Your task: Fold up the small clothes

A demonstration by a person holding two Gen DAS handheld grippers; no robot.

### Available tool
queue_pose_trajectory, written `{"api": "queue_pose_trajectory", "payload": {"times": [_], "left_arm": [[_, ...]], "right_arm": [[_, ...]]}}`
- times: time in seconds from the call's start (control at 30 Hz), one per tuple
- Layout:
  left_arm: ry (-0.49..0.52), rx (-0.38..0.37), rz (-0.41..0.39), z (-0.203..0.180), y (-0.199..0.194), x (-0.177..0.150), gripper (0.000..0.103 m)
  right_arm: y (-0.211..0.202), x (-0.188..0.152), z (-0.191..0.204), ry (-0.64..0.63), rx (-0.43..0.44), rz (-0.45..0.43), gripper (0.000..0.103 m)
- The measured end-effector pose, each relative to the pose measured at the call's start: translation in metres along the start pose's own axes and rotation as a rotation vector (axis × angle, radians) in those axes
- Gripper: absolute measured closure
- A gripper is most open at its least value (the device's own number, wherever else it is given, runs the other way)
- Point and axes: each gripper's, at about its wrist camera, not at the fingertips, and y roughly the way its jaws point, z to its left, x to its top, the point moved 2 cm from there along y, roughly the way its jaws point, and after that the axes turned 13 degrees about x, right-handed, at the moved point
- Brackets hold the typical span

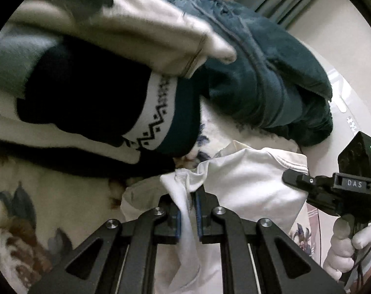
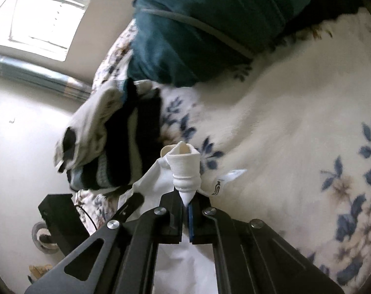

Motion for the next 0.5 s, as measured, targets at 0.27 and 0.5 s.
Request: {"api": "queue_pose_trajectory", "payload": {"times": [0.27,0.5], "left_arm": [[-0.014,-0.023,-0.049,-0.011,-0.043,-0.023,0.096],[-0.015,-0.017,-0.042,-0.012,-0.092,-0.079,0.096]], "right_arm": [[-0.038,-0.044,0.043,-0.099,0.039,-0.007,0.101],[-0.077,-0.122,0.071,-0.156,0.06,0.008,0.101]]}}
